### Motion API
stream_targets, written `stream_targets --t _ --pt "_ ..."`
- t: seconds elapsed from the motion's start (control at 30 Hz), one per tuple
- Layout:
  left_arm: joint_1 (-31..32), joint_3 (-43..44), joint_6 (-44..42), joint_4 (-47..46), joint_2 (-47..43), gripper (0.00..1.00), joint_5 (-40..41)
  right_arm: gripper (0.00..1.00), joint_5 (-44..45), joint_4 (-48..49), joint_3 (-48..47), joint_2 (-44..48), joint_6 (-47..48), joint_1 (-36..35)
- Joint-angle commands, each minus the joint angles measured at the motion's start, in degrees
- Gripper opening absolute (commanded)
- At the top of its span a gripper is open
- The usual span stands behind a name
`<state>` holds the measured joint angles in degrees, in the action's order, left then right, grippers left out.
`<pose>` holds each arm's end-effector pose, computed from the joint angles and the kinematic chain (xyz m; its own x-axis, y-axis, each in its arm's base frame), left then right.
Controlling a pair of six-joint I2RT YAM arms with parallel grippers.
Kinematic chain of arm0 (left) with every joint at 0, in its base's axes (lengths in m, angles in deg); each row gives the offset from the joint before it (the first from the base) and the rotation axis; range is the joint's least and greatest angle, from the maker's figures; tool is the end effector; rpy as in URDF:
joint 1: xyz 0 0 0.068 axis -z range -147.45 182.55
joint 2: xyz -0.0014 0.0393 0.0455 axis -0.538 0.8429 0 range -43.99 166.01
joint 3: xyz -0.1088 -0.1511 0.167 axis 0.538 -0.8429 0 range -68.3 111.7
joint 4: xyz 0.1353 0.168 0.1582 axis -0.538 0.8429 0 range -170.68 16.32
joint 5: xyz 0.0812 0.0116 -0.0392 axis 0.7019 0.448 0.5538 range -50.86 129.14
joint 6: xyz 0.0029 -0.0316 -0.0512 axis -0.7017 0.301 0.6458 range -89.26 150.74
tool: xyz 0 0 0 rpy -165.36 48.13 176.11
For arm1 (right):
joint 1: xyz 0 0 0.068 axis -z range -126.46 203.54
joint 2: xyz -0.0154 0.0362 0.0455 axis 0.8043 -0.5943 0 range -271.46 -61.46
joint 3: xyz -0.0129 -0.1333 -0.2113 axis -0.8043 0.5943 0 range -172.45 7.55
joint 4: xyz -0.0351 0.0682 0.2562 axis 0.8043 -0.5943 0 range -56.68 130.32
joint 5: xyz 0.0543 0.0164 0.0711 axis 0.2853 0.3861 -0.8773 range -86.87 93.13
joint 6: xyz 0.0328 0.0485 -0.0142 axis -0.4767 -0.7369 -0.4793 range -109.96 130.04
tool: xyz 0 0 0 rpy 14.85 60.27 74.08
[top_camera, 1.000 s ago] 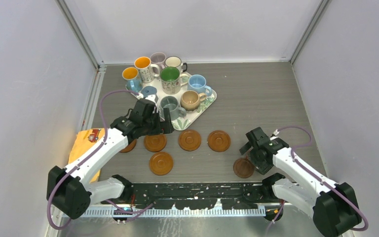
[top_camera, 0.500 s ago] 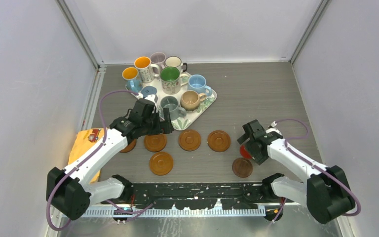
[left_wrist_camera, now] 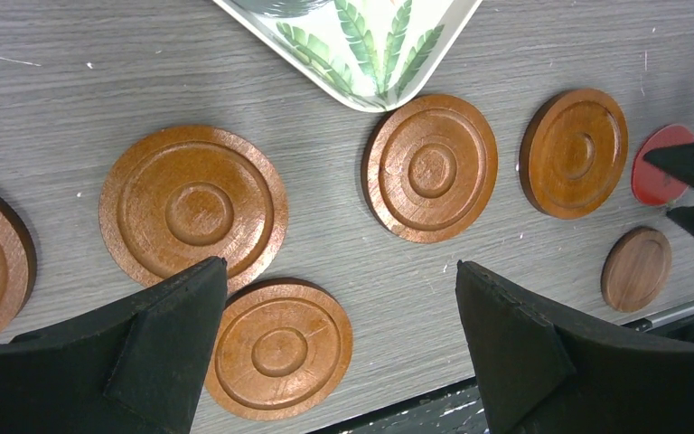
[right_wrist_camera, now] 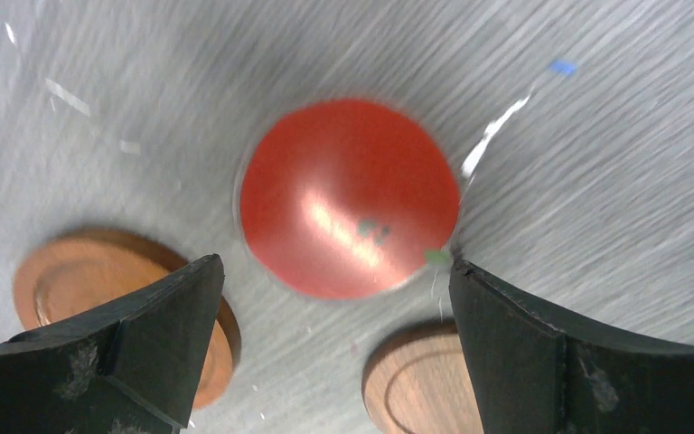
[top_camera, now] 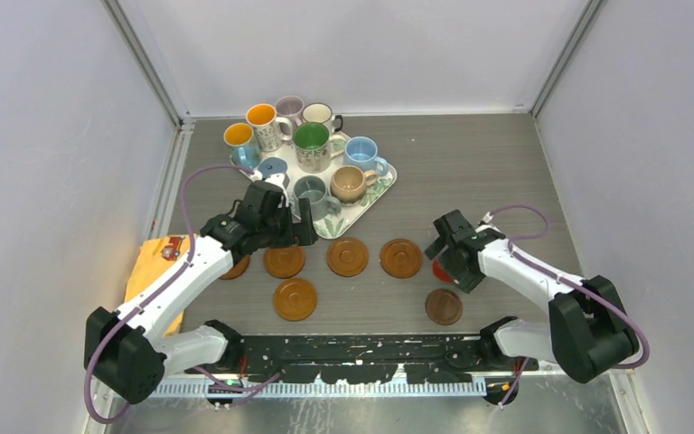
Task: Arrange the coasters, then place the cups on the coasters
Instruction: Move the coaster to the center of the board.
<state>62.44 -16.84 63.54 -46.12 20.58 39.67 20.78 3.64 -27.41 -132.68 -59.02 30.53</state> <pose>0.2213 -0.1268 0.2444 -0.8058 -0.1616 -0.5697 0.0672 0.9309 -0.3591 0.2031 0.0715 0.1296 -0.5859 0.7180 -0.3757 0.7179 0.6749 0.1703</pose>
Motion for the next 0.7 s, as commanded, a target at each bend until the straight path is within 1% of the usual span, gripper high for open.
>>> stream_targets --t 0.0,0.07,0.3,0.43,0.57,0.67 --pt "0.08 0.75 -0.50 -0.50 -1.56 1.00 -0.18 1.00 -0.17 -3.28 -0.93 1.42 -4.65 -6.23" --pt "0.02 0.62 -0.36 -0.71 -1.56 1.00 -0.19 1.00 -0.69 -1.83 -0.27 1.04 -5.97 -7.57" --pt "0.08 0.57 -0.55 -0.30 -2.05 1.00 -0.11 1.00 0.61 2.39 -0.96 -0.86 -5.42 -7.36" --pt "0.08 0.73 -0.70 -0.05 -2.26 1.00 -0.16 1.00 -2.12 7.01 0.12 -2.68 -4.79 -4.54" --pt "0.08 0.99 -0.90 0.08 -2.10 1.00 -0.18 1.00 -2.12 7.81 0.46 -3.08 -3.64 -1.19" --pt "0.08 0.94 -1.08 0.16 -1.89 1.00 -2.20 1.00 -2.40 8.67 0.93 -2.53 -2.18 2.09"
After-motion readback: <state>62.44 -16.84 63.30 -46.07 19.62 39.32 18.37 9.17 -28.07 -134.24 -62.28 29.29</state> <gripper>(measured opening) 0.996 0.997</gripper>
